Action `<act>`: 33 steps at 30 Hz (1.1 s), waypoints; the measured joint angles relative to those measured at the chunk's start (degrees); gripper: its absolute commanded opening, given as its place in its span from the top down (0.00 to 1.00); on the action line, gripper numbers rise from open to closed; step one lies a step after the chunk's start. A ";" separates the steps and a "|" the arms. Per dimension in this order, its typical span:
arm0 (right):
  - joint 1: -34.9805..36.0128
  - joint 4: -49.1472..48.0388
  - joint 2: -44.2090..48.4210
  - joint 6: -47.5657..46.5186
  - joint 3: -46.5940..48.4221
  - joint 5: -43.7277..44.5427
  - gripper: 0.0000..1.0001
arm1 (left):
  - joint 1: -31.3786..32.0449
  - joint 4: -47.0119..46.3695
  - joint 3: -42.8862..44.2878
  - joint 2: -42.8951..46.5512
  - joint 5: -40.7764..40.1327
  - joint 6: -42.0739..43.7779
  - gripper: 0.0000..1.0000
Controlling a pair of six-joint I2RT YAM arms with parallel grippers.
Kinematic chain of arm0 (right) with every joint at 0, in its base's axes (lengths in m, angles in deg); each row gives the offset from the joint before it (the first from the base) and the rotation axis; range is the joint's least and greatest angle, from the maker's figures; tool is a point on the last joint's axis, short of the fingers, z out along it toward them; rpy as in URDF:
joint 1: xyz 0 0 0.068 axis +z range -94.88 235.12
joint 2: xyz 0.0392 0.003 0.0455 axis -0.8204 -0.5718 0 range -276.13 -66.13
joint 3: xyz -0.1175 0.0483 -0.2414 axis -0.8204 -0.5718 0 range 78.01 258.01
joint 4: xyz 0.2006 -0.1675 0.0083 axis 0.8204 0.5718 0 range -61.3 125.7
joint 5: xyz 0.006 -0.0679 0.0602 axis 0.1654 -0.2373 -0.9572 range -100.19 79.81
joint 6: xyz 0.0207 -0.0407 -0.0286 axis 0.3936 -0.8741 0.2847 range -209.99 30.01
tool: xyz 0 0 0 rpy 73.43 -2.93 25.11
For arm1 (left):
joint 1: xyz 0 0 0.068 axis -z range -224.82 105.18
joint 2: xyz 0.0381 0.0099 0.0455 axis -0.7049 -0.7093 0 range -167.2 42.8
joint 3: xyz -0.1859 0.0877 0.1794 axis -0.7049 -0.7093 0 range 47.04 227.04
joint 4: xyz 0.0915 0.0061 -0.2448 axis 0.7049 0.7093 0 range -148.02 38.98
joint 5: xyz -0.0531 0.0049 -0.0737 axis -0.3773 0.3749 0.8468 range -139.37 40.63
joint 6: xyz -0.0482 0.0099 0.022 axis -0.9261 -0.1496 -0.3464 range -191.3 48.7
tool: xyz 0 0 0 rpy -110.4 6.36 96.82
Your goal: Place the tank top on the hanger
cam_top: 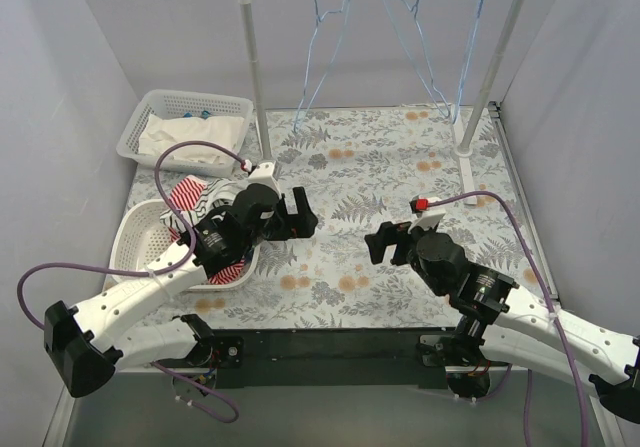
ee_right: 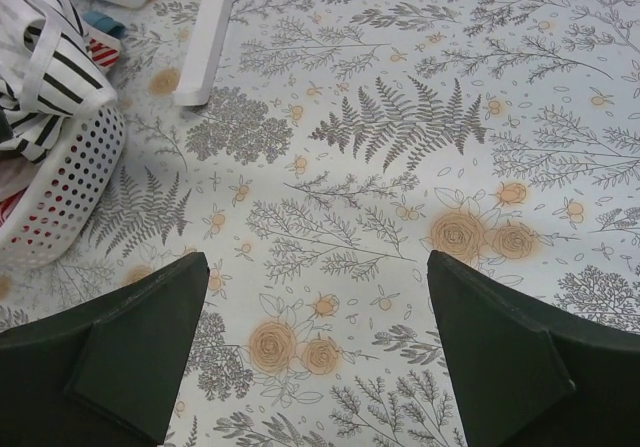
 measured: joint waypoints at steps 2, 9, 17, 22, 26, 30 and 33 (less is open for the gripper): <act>0.00 0.96 0.00 -0.39 0.07 -0.17 0.01 | 0.00 1.18 0.39 0.20 -2.08 -0.52 0.02; 0.00 1.73 -2.23 -1.05 0.26 -2.56 0.03 | -0.09 8.52 3.06 0.09 -14.27 -4.81 0.05; 0.00 0.87 -8.63 -1.22 0.72 -9.94 0.06 | -8.74 14.88 7.61 -3.43 -23.87 -8.11 0.24; -0.02 -1.62 -11.13 -0.70 0.72 -13.03 0.07 | -10.71 13.18 7.50 -5.14 -24.06 -6.51 0.32; -0.07 -3.10 -11.69 -0.52 0.70 -13.99 0.07 | -11.17 12.13 7.41 -7.67 -24.81 -5.95 0.50; -0.09 -4.22 -11.56 -0.31 0.22 -14.16 0.07 | -11.72 10.14 6.78 -9.27 -22.77 -4.15 0.56; -0.11 -4.55 -10.60 -0.22 -1.20 -14.08 0.07 | -11.78 7.23 4.74 -8.39 -18.60 -2.58 0.55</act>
